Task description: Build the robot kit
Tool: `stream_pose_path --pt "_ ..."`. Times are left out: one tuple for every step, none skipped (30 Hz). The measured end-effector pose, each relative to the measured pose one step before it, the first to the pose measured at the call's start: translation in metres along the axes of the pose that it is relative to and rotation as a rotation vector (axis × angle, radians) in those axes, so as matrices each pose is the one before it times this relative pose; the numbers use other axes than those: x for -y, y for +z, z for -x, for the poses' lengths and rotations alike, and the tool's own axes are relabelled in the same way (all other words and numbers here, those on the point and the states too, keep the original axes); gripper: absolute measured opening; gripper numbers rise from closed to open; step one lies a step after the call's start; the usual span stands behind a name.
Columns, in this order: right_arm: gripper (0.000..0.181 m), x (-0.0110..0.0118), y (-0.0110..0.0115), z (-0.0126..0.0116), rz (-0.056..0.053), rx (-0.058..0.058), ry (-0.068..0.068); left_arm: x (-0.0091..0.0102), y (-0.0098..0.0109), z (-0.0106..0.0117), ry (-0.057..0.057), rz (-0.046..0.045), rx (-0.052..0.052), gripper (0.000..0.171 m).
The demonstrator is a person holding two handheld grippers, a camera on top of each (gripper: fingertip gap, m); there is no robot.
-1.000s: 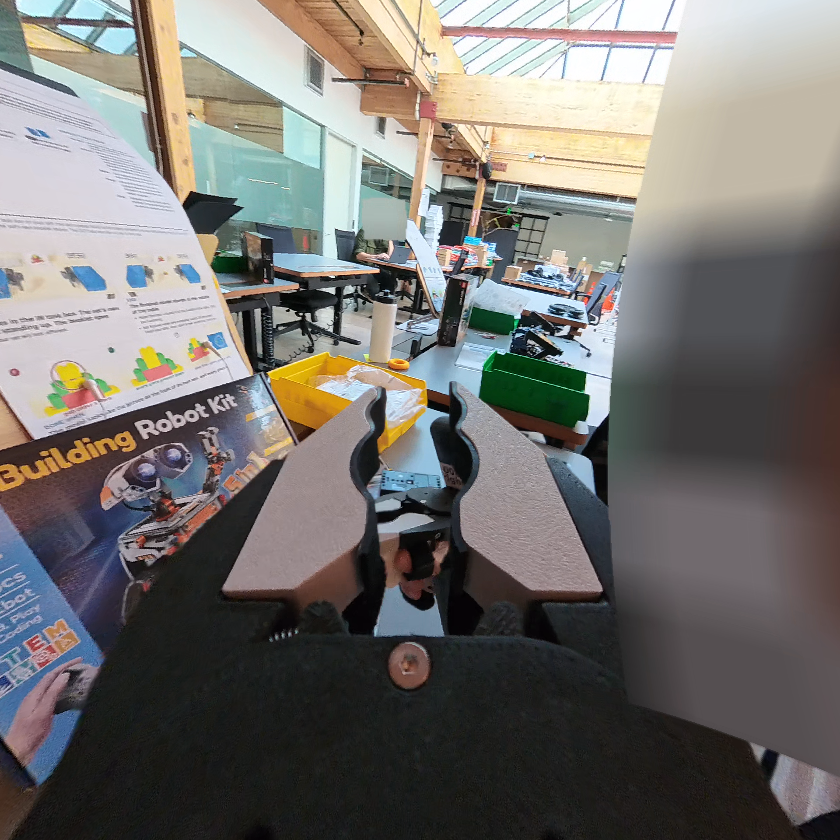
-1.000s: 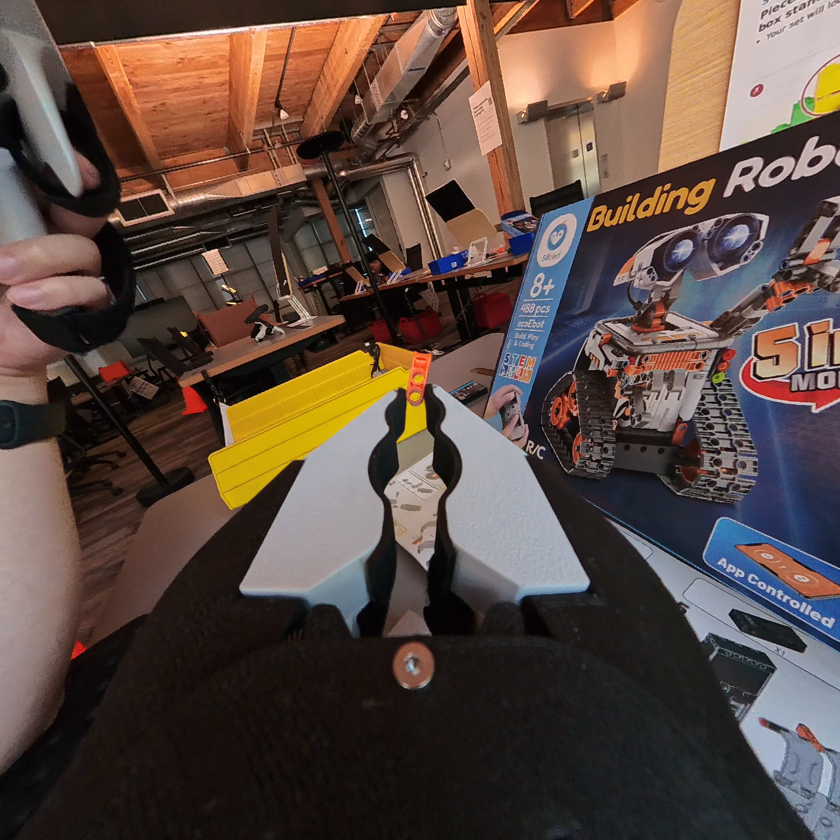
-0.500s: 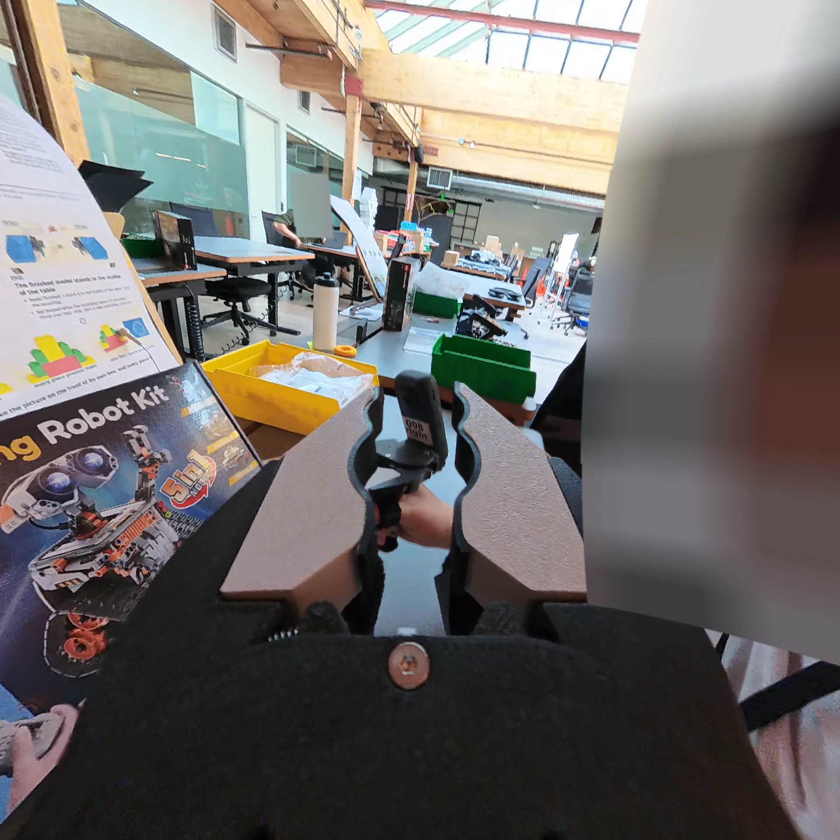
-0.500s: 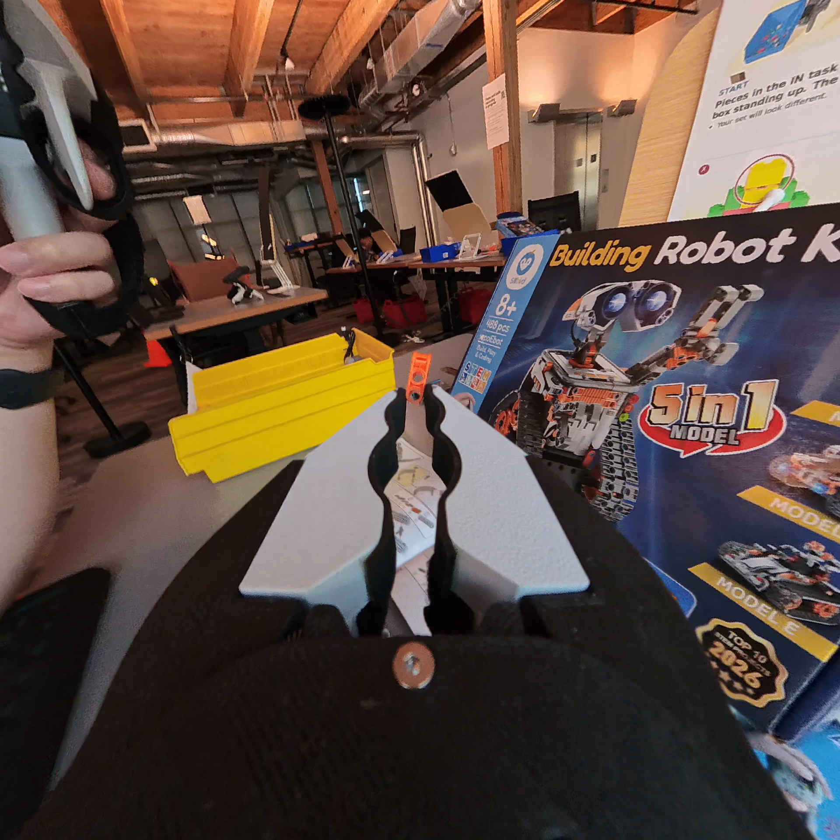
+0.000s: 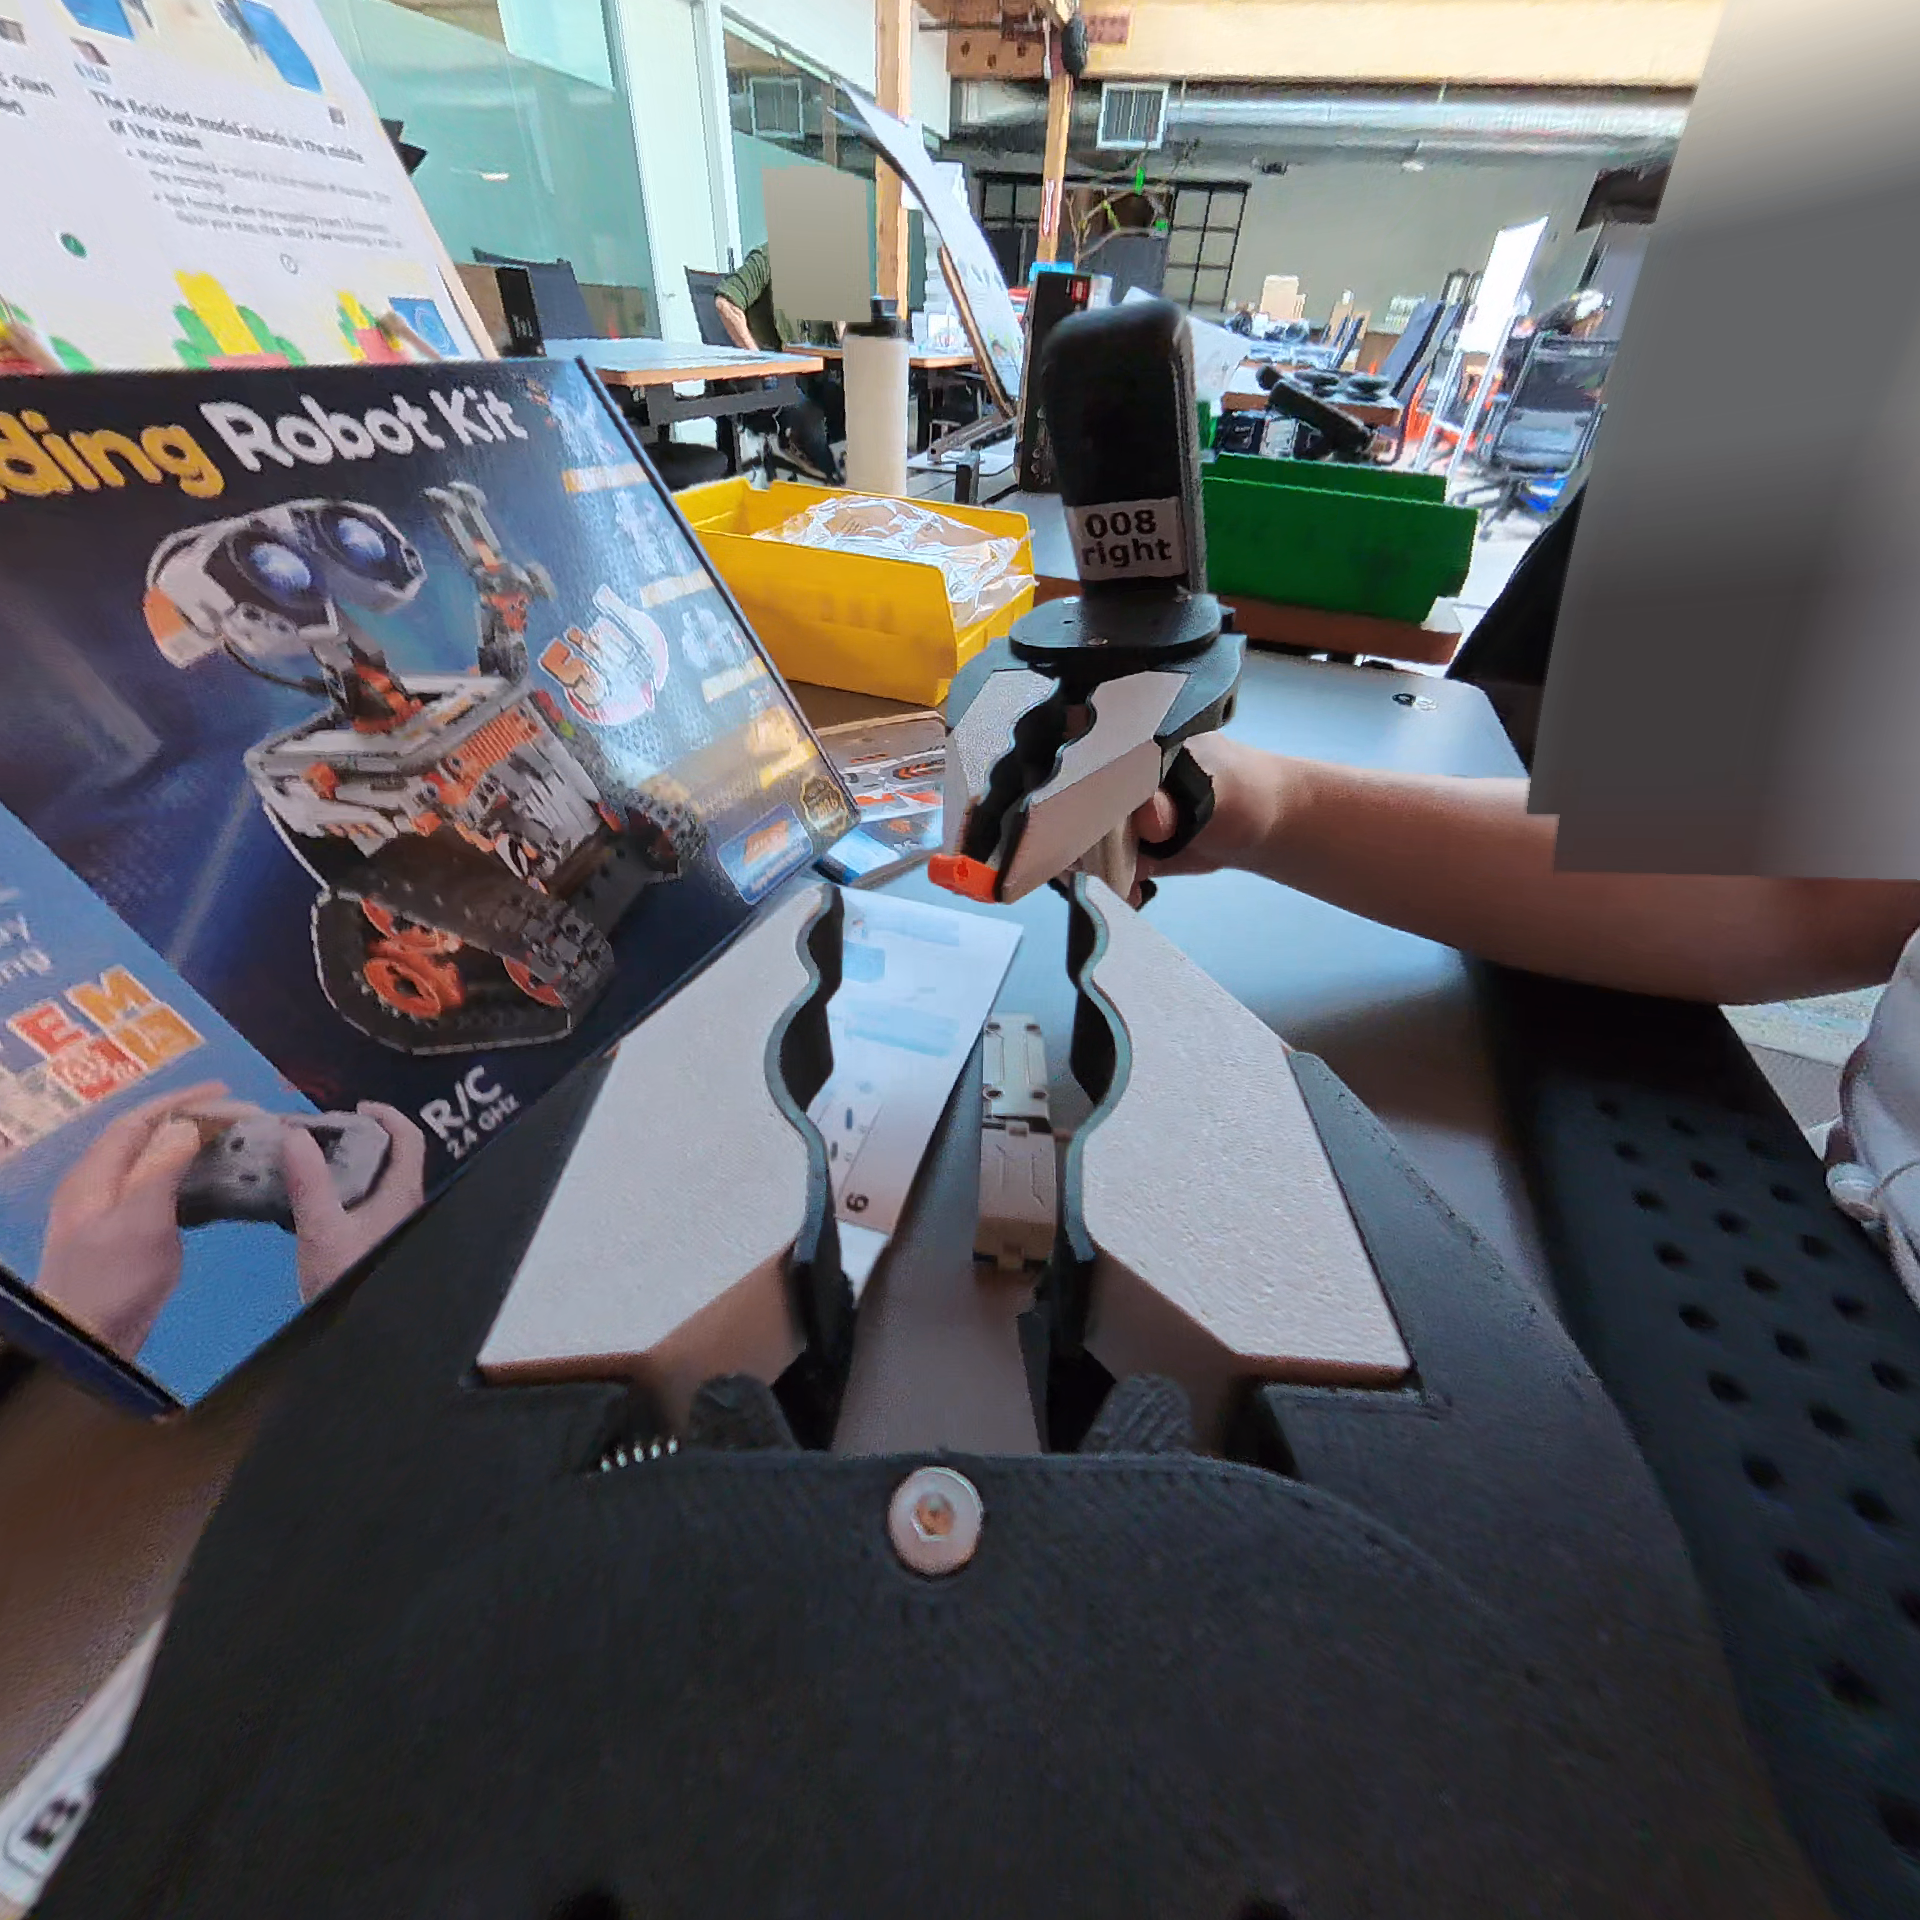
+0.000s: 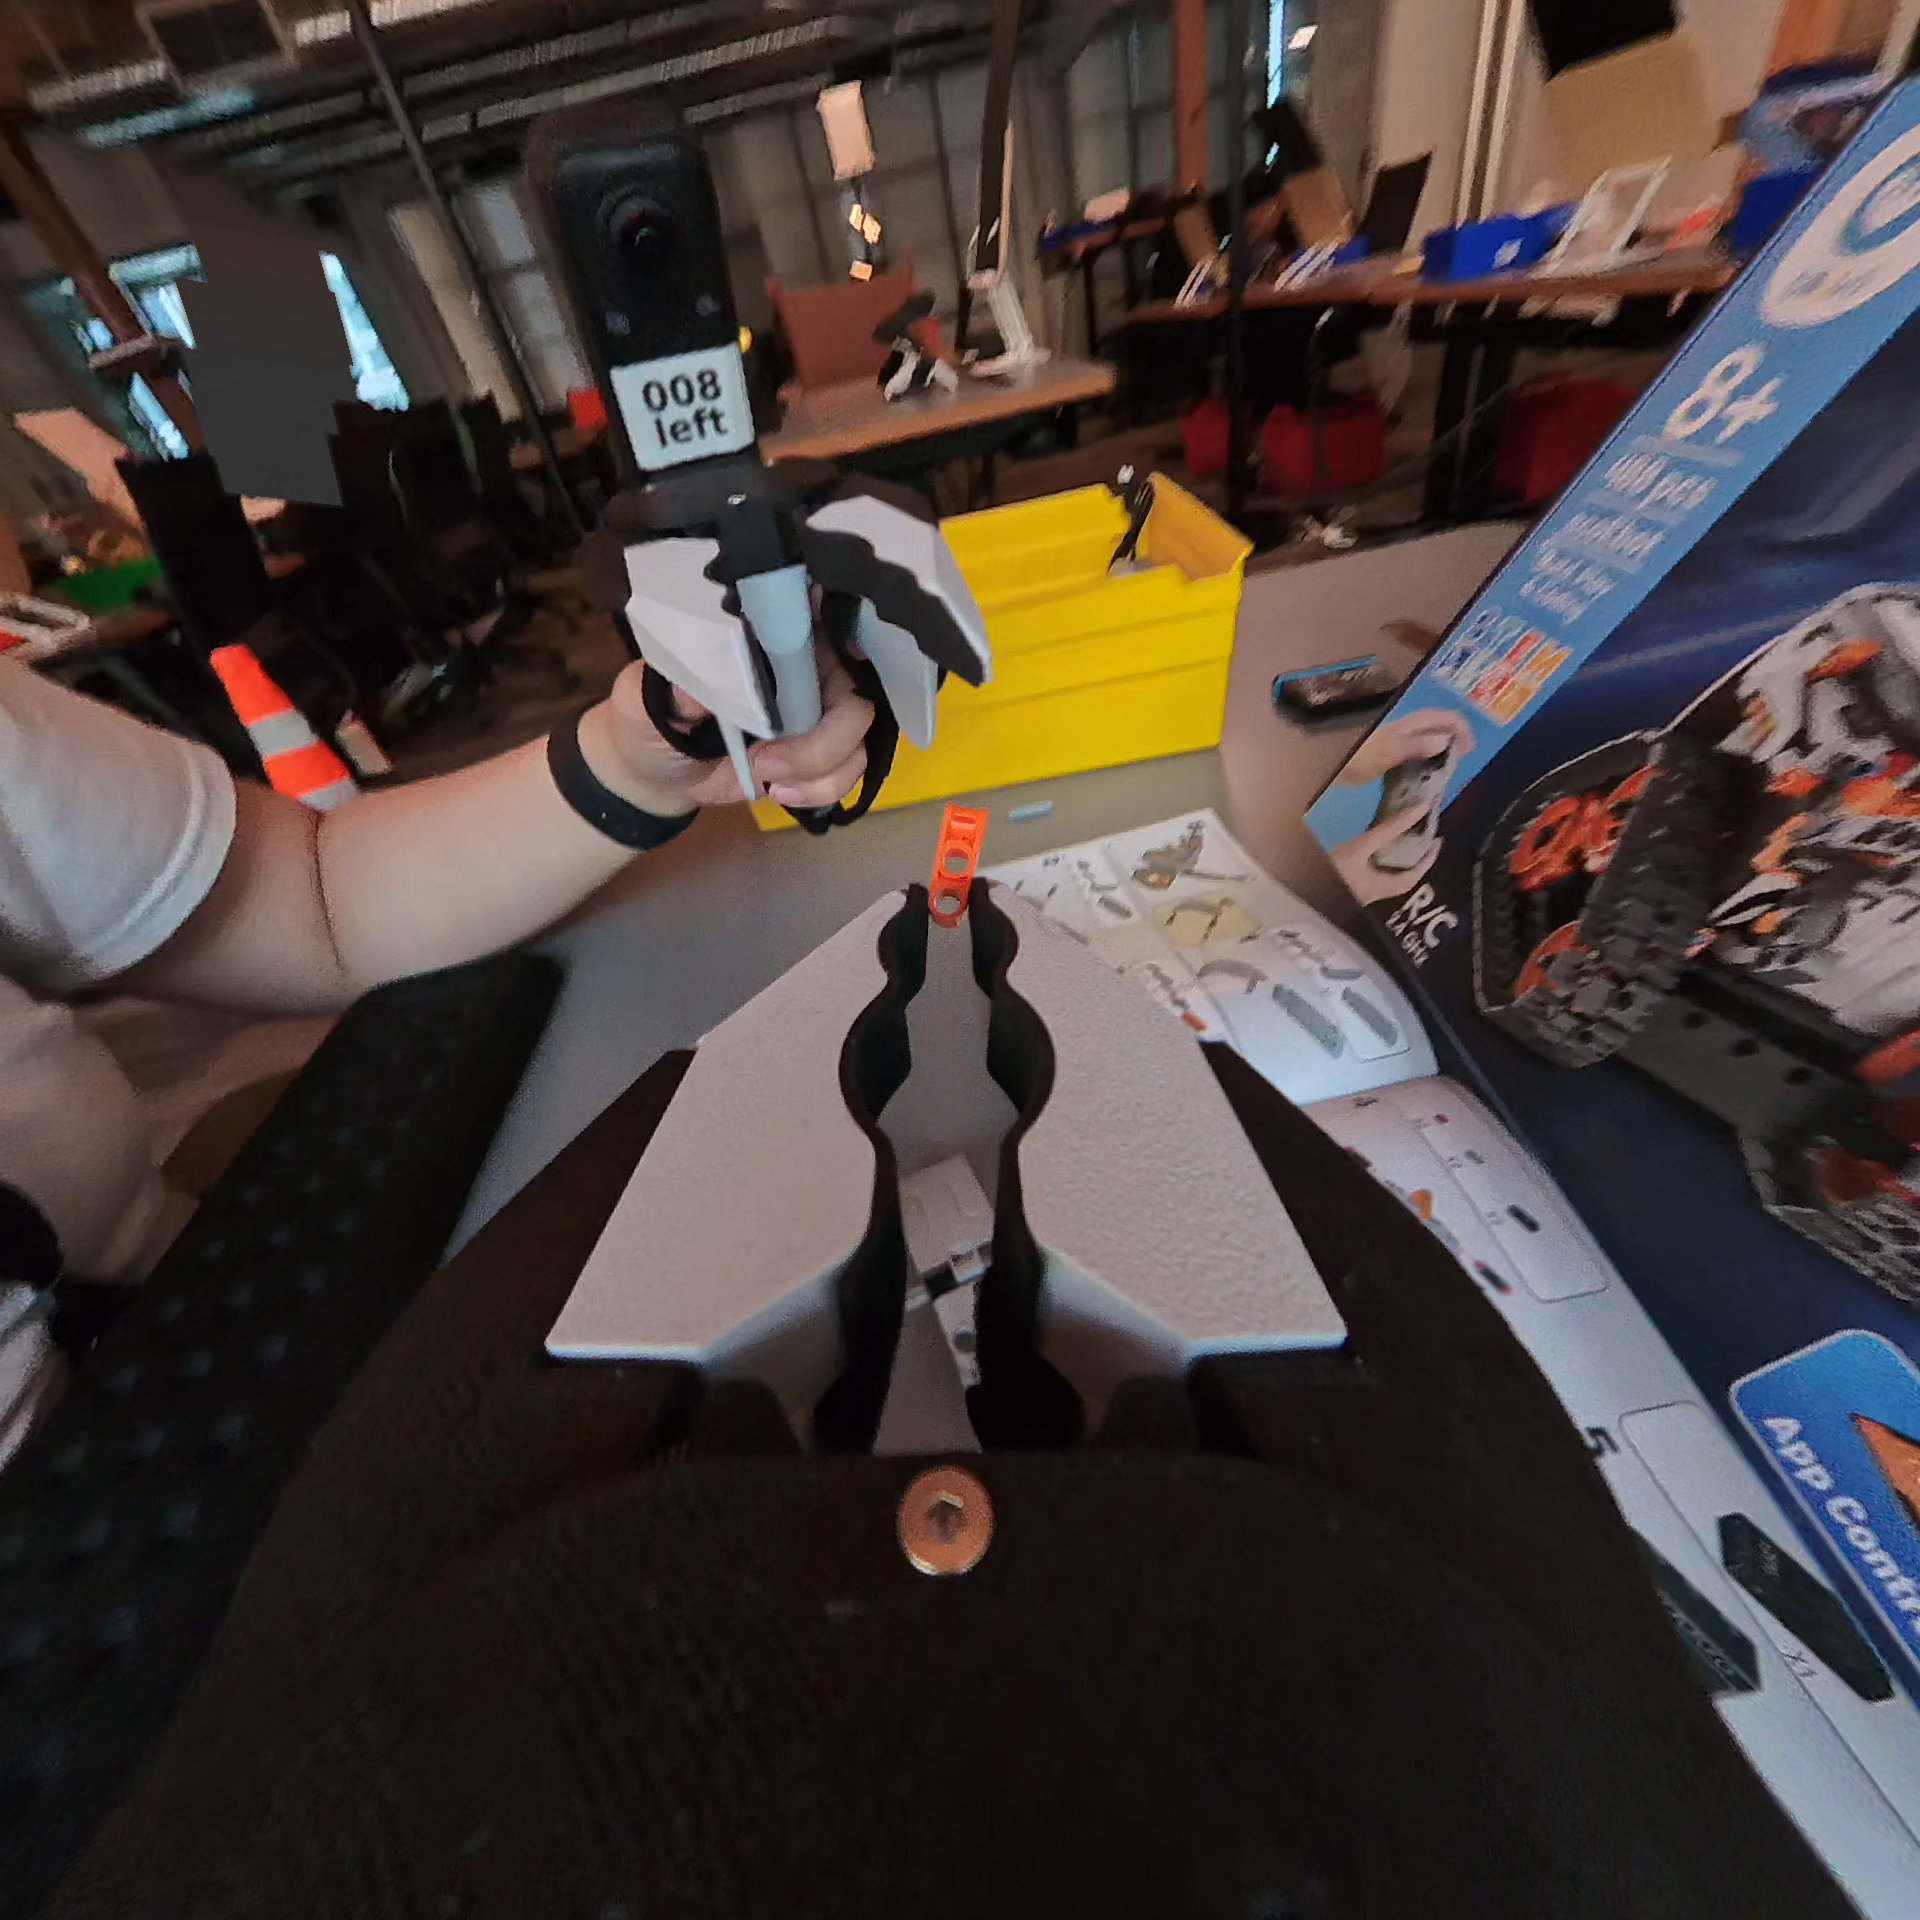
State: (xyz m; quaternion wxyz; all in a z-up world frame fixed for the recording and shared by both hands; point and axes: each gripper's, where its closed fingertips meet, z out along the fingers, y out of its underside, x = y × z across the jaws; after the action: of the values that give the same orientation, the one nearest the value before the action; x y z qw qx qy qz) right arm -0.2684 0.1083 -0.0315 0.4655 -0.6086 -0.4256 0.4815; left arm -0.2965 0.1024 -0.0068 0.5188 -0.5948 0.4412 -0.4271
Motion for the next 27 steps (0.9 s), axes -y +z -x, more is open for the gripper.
stream_pose_path --pt "0.007 -0.00681 0.00274 0.00270 0.0343 0.0224 0.0044 -0.00577 -0.00359 -0.00071 0.0000 -0.00910 0.0081 0.040" --pt "0.007 -0.00568 0.00281 0.00480 0.0296 0.0391 0.0214 -0.00596 -0.00383 0.00096 0.0149 -0.00110 0.0239 0.040" --pt "0.007 -0.00416 0.00301 0.00516 0.0204 0.0440 0.0352 -0.00608 -0.00352 0.00053 0.0224 0.00877 0.0234 0.040" --pt "0.007 -0.00233 0.00290 0.00417 0.0106 0.0386 0.0379 -0.00602 -0.00258 -0.00185 0.0200 0.01770 0.0071 0.039" --pt "0.007 -0.00169 0.00266 0.00422 0.0073 0.0370 0.0336 -0.00543 -0.00181 -0.00418 0.0093 0.02245 -0.0123 0.039" --pt "0.007 -0.00101 0.00235 0.00424 0.0041 0.0340 0.0290 -0.00345 -0.00113 -0.00585 -0.0044 0.01416 -0.0281 0.039" --pt "0.007 0.00007 0.00185 0.00392 -0.0006 0.0314 0.0317 -0.00050 -0.00068 -0.00582 -0.0162 -0.00270 -0.0344 0.037" --pt "0.007 0.00051 0.00149 0.00436 -0.0041 0.0357 0.0317 0.00164 -0.00031 -0.00493 -0.0237 -0.01297 -0.0327 0.034" --pt "0.007 0.00111 0.00129 0.00451 -0.0082 0.0366 0.0293 0.00247 0.00036 -0.00468 -0.0236 -0.01580 -0.0327 0.031" --pt "0.007 0.00132 0.00092 0.00381 -0.0103 0.0321 0.0237 0.00203 0.00109 -0.00496 -0.0200 -0.01335 -0.0324 0.030" --pt "0.007 0.00091 0.00076 0.00339 -0.0091 0.0266 0.0138 0.00091 0.00150 -0.00455 -0.0169 -0.00795 -0.0283 0.030" --pt "0.007 0.00044 0.00060 0.00269 -0.0049 0.0191 0.0051 -0.00046 0.00168 -0.00316 -0.0127 -0.00016 -0.0190 0.029" --pt "0.007 0.00001 0.00041 0.00190 -0.0003 0.0106 -0.0009 -0.00157 0.00167 -0.00149 -0.0064 0.00695 -0.0081 0.029" --pt "0.007 -0.00022 0.00014 0.00127 0.0008 0.0059 -0.0072 -0.00216 0.00159 -0.00056 0.0005 0.00960 -0.0030 0.030" --pt "0.007 -0.00040 0.00023 0.00025 0.0024 -0.0026 -0.0127 -0.00206 0.00150 -0.00095 0.0055 0.00776 -0.0051 0.029" --pt "0.007 -0.00116 0.00029 -0.00002 0.0052 -0.0055 -0.0184 -0.00123 0.00130 -0.00107 0.0072 -0.00007 -0.0075 0.028" --pt "0.007 -0.00193 0.00074 0.00029 0.0084 -0.0037 -0.0189 -0.00030 0.00128 -0.00114 0.0044 -0.00903 -0.0093 0.026" --pt "0.007 -0.00204 0.00134 -0.00026 0.0100 -0.0055 -0.0162 -0.00042 0.00135 -0.00175 -0.0026 -0.01185 -0.0164 0.024" --pt "0.007 -0.00235 0.00206 -0.00033 0.0113 -0.0052 -0.0154 -0.00123 0.00116 -0.00241 -0.0093 -0.00648 -0.0244 0.023" --pt "0.007 -0.00232 0.00243 -0.00011 0.0115 -0.0033 -0.0136 -0.00238 0.00073 -0.00200 -0.0080 0.00568 -0.0225 0.020" --pt "0.007 -0.00238 0.00269 -0.00040 0.0127 -0.0051 -0.0104 -0.00303 0.00000 -0.00122 0.0013 0.01505 -0.0140 0.018" --pt "0.007 -0.00286 0.00267 -0.00047 0.0163 -0.0062 -0.0114 -0.00273 -0.00079 -0.00049 0.0126 0.01847 -0.0044 0.014" --pt "0.007 -0.00243 0.00224 -0.00078 0.0156 -0.0130 -0.0185 -0.00224 -0.00183 0.00072 0.0225 0.02295 0.0089 0.014" --pt "0.007 0.00024 0.00122 -0.00322 0.0032 -0.0350 -0.0317 -0.00168 -0.00272 0.00220 0.0300 0.02548 0.0235 0.014" --pt "0.007 0.00273 -0.00011 -0.00538 -0.0097 -0.0523 -0.0397 -0.00068 -0.00337 0.00333 0.0319 0.02156 0.0332 0.015" --pt "0.007 0.00422 -0.00139 -0.00613 -0.0159 -0.0593 -0.0342 0.00096 -0.00370 0.00273 0.0286 0.01017 0.0295 0.008" --pt "0.007 0.00584 -0.00280 -0.00717 -0.0263 -0.0651 -0.0321 0.00346 -0.00353 0.00276 0.0187 -0.00746 0.0269 0.003"
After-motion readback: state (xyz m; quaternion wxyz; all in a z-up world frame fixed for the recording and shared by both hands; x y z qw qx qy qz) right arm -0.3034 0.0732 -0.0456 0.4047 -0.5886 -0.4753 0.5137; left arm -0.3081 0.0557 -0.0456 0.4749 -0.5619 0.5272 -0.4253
